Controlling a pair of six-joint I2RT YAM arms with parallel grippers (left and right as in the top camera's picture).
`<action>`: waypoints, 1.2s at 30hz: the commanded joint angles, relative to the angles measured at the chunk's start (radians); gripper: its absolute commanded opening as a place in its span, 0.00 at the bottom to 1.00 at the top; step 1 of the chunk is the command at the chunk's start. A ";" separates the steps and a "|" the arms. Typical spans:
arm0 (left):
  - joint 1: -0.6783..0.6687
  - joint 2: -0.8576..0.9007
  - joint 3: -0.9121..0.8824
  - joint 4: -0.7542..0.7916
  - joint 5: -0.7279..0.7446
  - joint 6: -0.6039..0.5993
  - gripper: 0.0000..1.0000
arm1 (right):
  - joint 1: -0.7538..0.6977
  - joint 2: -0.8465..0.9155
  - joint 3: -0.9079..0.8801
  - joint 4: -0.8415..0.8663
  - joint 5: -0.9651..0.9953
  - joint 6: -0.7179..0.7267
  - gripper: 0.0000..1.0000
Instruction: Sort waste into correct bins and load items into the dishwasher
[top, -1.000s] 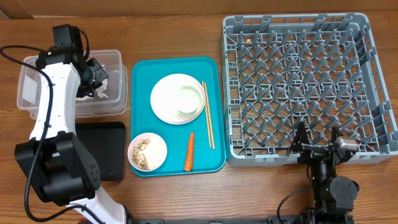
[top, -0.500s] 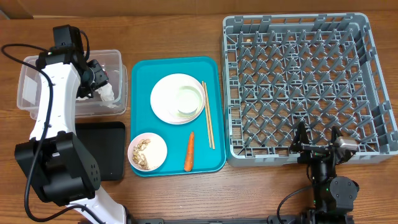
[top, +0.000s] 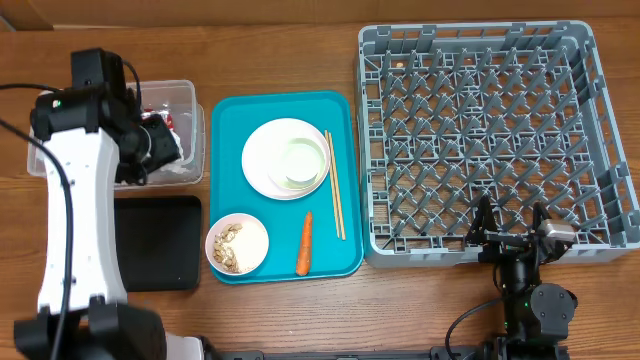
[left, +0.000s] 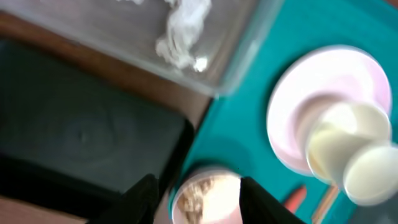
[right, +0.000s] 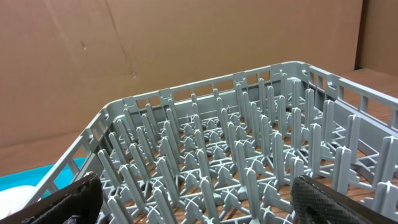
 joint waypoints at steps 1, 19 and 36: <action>-0.047 -0.043 0.019 -0.067 0.039 0.022 0.45 | -0.004 -0.010 -0.011 0.006 -0.006 -0.004 1.00; -0.423 -0.035 -0.014 -0.235 0.040 0.067 0.07 | -0.004 -0.010 -0.011 0.005 -0.006 -0.004 1.00; -0.518 -0.035 -0.343 0.031 0.042 -0.052 0.08 | -0.004 -0.010 -0.011 0.006 -0.006 -0.004 1.00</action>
